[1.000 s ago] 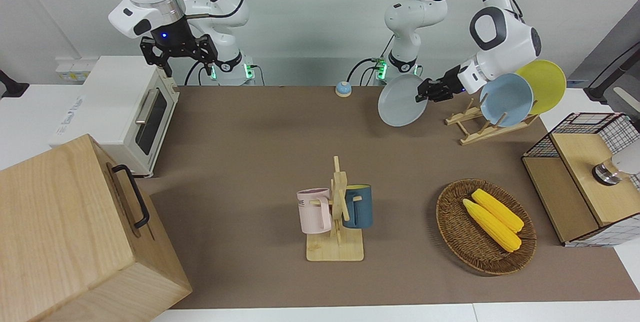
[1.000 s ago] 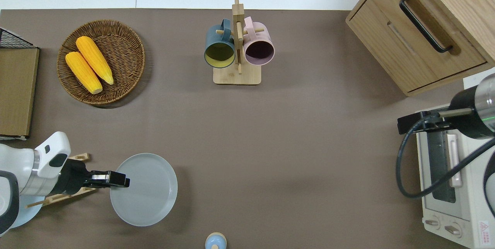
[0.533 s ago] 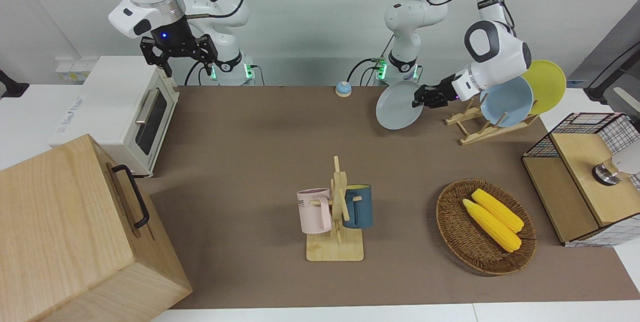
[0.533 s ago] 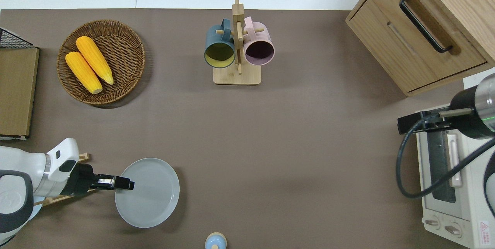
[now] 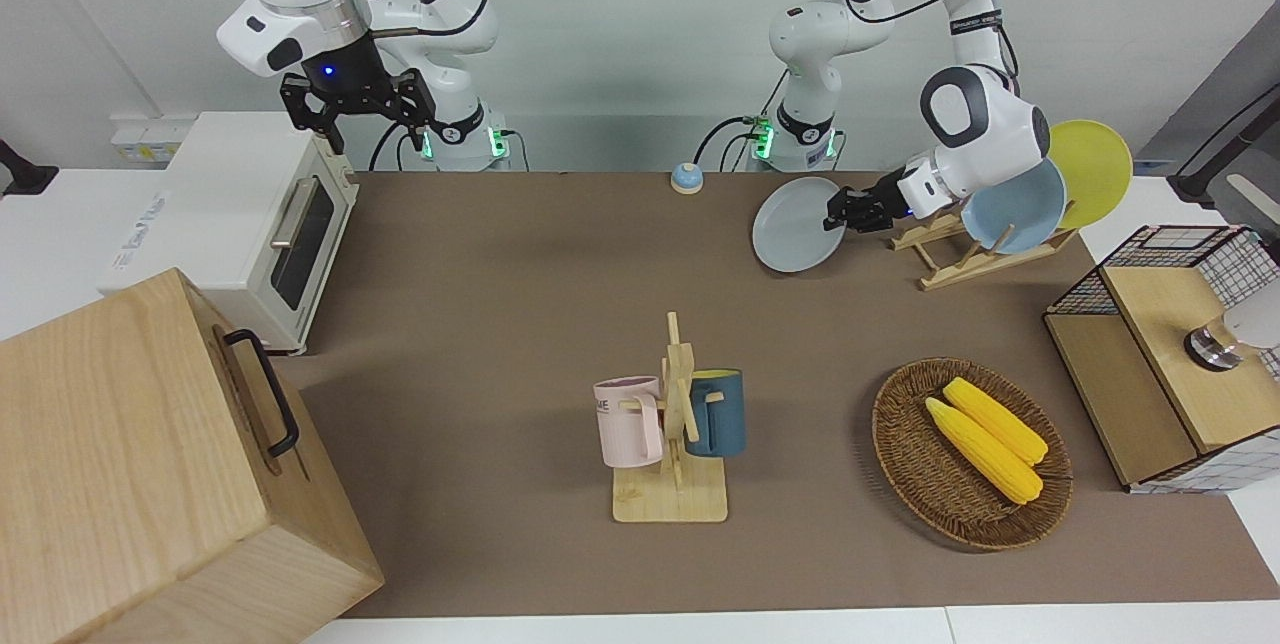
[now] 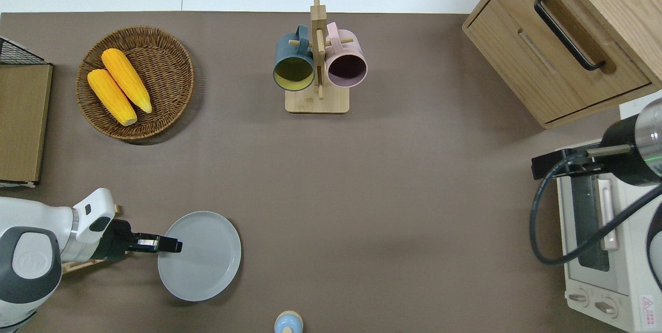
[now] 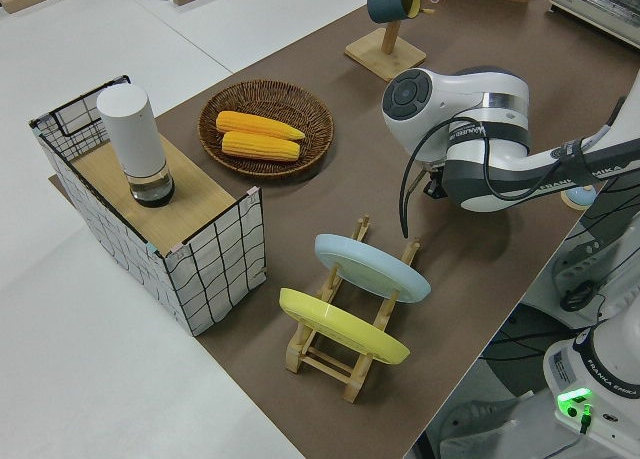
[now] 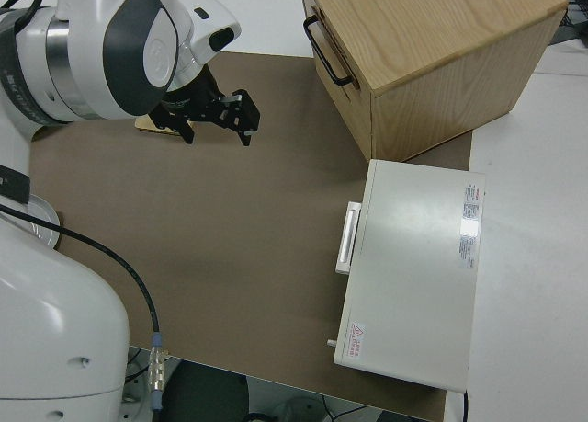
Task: Pick gray plate from low plate rack and place it on table with left arm
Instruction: 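Carry the gray plate away from the rack and lower it onto the table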
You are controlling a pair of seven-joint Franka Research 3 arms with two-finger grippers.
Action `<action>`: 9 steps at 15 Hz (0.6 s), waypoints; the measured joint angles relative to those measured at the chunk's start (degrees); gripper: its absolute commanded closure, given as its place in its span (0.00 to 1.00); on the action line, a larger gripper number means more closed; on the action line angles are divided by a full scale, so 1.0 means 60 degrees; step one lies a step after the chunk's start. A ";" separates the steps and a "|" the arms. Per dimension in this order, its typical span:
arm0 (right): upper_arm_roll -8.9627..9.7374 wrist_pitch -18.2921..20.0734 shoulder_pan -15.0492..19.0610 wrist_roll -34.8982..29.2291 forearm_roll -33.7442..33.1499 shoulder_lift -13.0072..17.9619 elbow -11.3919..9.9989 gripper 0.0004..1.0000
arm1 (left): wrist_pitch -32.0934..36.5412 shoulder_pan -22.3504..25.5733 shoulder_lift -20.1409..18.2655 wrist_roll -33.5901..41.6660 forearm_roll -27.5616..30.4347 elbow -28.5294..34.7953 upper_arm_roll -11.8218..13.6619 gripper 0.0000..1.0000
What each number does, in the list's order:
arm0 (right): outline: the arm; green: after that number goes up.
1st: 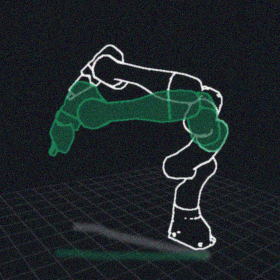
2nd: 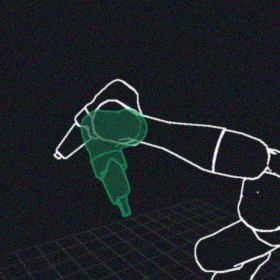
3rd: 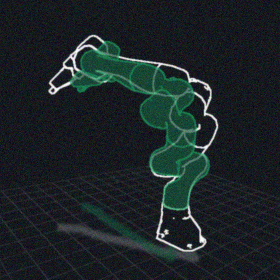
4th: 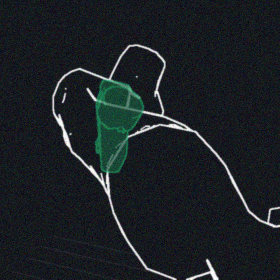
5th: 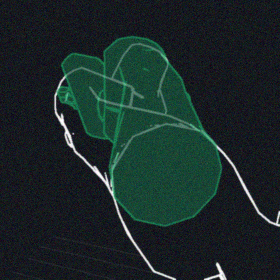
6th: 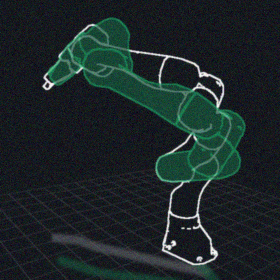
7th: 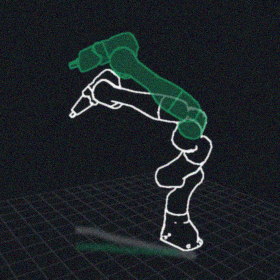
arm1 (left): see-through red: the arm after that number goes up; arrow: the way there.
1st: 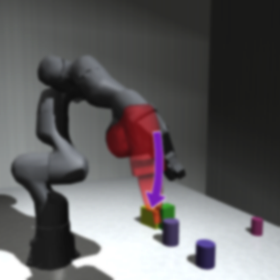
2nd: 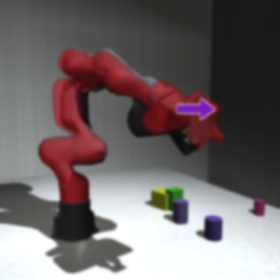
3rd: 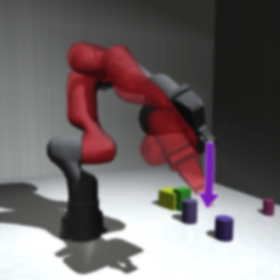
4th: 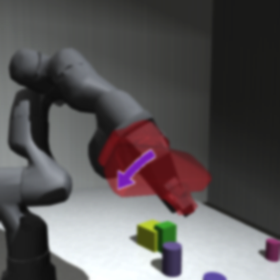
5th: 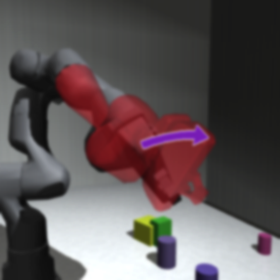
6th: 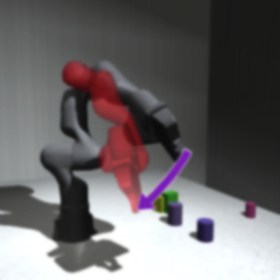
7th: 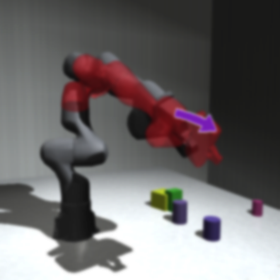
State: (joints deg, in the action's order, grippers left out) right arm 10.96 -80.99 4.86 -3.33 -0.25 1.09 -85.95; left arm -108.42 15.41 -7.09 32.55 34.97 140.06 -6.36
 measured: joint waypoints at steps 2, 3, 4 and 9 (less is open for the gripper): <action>0.0000 0.0000 0.0000 0.0000 0.0000 0.0000 0.0000 0.01 | -0.0011 0.0021 0.0072 0.0252 0.0040 0.0005 0.0047 1.00; 0.0000 0.0000 0.0000 0.0000 0.0000 0.0000 0.0000 0.01 | -0.0012 0.0023 0.0090 0.0325 0.0053 0.0006 0.0062 1.00; 0.0000 0.0000 0.0000 0.0000 0.0000 0.0000 0.0000 0.01 | -0.0013 0.0024 0.0099 0.0369 0.0061 0.0006 0.0069 0.95; 0.0000 0.0000 0.0000 0.0000 0.0000 0.0000 0.0000 0.01 | -0.0076 0.0012 0.0128 0.0424 0.0065 0.0037 0.0050 0.41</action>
State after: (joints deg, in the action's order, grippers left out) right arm 10.96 -80.99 4.86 -3.33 -0.25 1.09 -85.95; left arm -108.88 15.47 -6.33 35.09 35.36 140.28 -6.06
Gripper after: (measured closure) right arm 0.009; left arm 0.855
